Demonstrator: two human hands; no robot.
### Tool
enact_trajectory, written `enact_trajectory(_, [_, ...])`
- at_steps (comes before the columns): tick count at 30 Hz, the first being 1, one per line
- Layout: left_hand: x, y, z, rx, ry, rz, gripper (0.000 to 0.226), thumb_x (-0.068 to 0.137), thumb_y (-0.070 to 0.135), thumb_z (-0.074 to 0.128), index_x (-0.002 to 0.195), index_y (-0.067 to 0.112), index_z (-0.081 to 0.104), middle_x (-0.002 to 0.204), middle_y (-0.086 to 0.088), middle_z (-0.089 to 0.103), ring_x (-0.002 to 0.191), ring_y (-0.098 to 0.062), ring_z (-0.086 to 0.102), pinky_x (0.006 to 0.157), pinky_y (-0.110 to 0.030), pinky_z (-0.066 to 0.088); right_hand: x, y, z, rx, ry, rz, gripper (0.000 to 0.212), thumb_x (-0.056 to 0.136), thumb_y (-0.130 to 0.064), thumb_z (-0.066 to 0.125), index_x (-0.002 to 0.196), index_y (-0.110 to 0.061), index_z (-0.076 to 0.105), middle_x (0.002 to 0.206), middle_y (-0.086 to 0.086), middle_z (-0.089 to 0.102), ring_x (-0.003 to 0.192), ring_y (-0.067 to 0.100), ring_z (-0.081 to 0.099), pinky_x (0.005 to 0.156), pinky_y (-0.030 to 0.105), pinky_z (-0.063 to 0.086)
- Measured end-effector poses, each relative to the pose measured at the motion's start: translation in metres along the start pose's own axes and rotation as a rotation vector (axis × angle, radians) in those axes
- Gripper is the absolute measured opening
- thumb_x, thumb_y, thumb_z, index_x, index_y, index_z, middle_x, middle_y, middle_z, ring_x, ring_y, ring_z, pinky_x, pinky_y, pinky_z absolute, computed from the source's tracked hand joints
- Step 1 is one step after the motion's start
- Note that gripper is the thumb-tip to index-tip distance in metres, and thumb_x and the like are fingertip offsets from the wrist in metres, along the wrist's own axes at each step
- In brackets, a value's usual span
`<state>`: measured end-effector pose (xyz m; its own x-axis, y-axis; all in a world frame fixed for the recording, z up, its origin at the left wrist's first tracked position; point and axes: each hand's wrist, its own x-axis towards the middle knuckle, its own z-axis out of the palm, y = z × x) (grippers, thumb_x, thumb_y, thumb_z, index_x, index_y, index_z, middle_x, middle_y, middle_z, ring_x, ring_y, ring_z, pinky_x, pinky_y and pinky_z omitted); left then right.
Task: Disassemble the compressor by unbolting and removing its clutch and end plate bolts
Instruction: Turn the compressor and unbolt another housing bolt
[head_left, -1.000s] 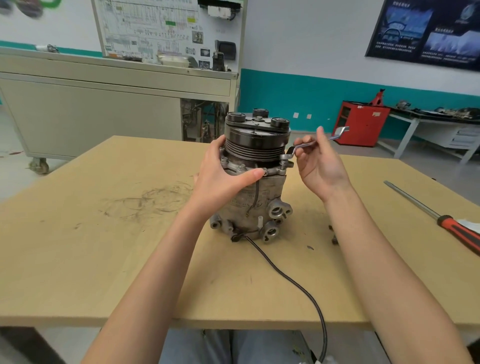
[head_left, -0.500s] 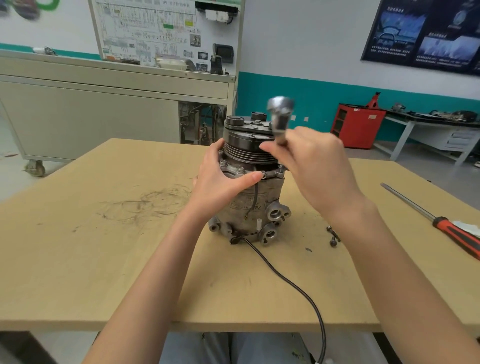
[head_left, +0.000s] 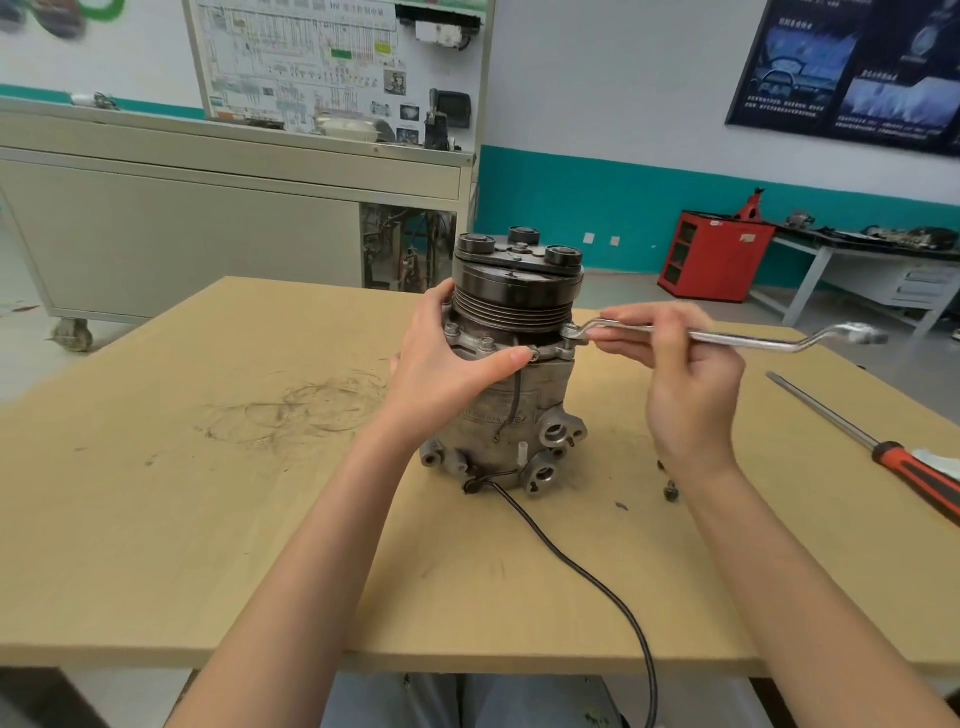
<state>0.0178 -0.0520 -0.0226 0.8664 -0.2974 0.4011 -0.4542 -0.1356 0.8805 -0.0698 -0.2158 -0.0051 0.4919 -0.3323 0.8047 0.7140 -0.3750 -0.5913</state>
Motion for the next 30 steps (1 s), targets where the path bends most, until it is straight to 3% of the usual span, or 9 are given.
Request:
enact_trajectory(5, [0.001,0.0,-0.001,0.003,0.008,0.002,0.111,0.048,0.072,0.068,0.144,0.036,0.024,0.143,0.009,0.043,0.133,-0.013,0.041,0.114,-0.054,0.027,0.031,0.021,-0.009,0.543,-0.045,0.605,0.036,0.103,-0.016,0.031,0.078,-0.007,0.055,0.076,0.007,0.072,0.065,0.014,0.068,0.057,0.018,0.053])
enact_trajectory(8, [0.0,0.0,-0.001,0.004,0.007,0.006,0.111,0.048,0.071,0.068,0.144,0.035,0.025,0.144,0.009,0.043,0.133,-0.013,0.041,0.114,-0.054,0.027,0.045,0.024,-0.01,0.599,-0.045,0.669,0.036,0.103,-0.021,0.032,0.077,-0.007,0.053,0.071,0.007,0.071,0.058,0.01,0.066,0.054,0.015,0.052])
enact_trajectory(10, [0.0,0.001,-0.001,0.003,0.002,0.011,0.111,0.048,0.071,0.068,0.144,0.035,0.025,0.144,0.01,0.042,0.132,-0.012,0.042,0.114,-0.054,0.027,0.052,0.014,-0.013,0.47,-0.009,0.577,0.042,0.103,-0.028,0.033,0.076,-0.007,0.056,0.069,0.008,0.071,0.057,0.013,0.067,0.052,0.016,0.052])
enact_trajectory(13, [0.0,0.001,-0.002,0.004,0.005,0.01,0.112,0.048,0.072,0.067,0.145,0.035,0.024,0.145,0.01,0.041,0.133,-0.012,0.041,0.114,-0.054,0.027,0.05,-0.009,-0.014,0.05,0.011,0.317,0.045,0.102,-0.034,0.035,0.074,-0.01,0.06,0.064,0.006,0.071,0.054,0.018,0.069,0.047,0.018,0.051])
enact_trajectory(17, [-0.001,0.002,-0.001,0.013,0.007,0.011,0.112,0.049,0.072,0.067,0.145,0.035,0.024,0.145,0.01,0.04,0.133,-0.011,0.04,0.114,-0.054,0.026,0.036,-0.033,0.003,-0.353,-0.104,-0.133,0.035,0.098,-0.029,0.046,0.076,-0.009,0.064,0.062,0.009,0.067,0.051,0.014,0.067,0.048,0.026,0.055])
enact_trajectory(20, [-0.002,0.002,-0.001,0.011,0.005,0.019,0.109,0.049,0.072,0.067,0.144,0.035,0.026,0.143,0.009,0.042,0.132,-0.011,0.041,0.113,-0.054,0.028,0.023,-0.035,0.017,-0.67,-0.168,-0.501,0.045,0.095,-0.031,0.049,0.073,0.003,0.067,0.062,0.013,0.064,0.05,0.024,0.063,0.047,0.037,0.053])
enact_trajectory(22, [-0.001,0.002,-0.001,0.009,0.007,0.018,0.105,0.05,0.071,0.067,0.14,0.037,0.028,0.141,0.009,0.044,0.13,-0.012,0.044,0.112,-0.054,0.029,0.014,-0.031,0.023,-0.935,-0.176,-0.706,0.045,0.094,-0.032,0.054,0.071,0.005,0.066,0.062,0.014,0.063,0.047,0.025,0.059,0.041,0.032,0.048])
enact_trajectory(26, [0.0,0.003,0.0,-0.051,-0.03,-0.005,0.099,0.049,0.067,0.073,0.131,0.046,0.024,0.139,0.006,0.05,0.128,-0.014,0.048,0.112,-0.053,0.031,0.003,-0.03,0.032,-1.208,-0.149,-0.825,0.021,0.083,-0.018,0.069,0.069,-0.003,0.065,0.06,0.008,0.057,0.042,0.015,0.045,0.039,0.017,0.027])
enact_trajectory(30, [0.001,0.003,0.0,-0.09,-0.042,-0.012,0.101,0.05,0.062,0.076,0.136,0.041,0.026,0.139,0.003,0.052,0.129,-0.016,0.049,0.112,-0.053,0.03,0.001,-0.034,0.037,-1.302,-0.098,-0.816,0.016,0.078,-0.012,0.075,0.068,-0.005,0.063,0.059,0.007,0.055,0.042,0.015,0.044,0.048,0.018,0.017])
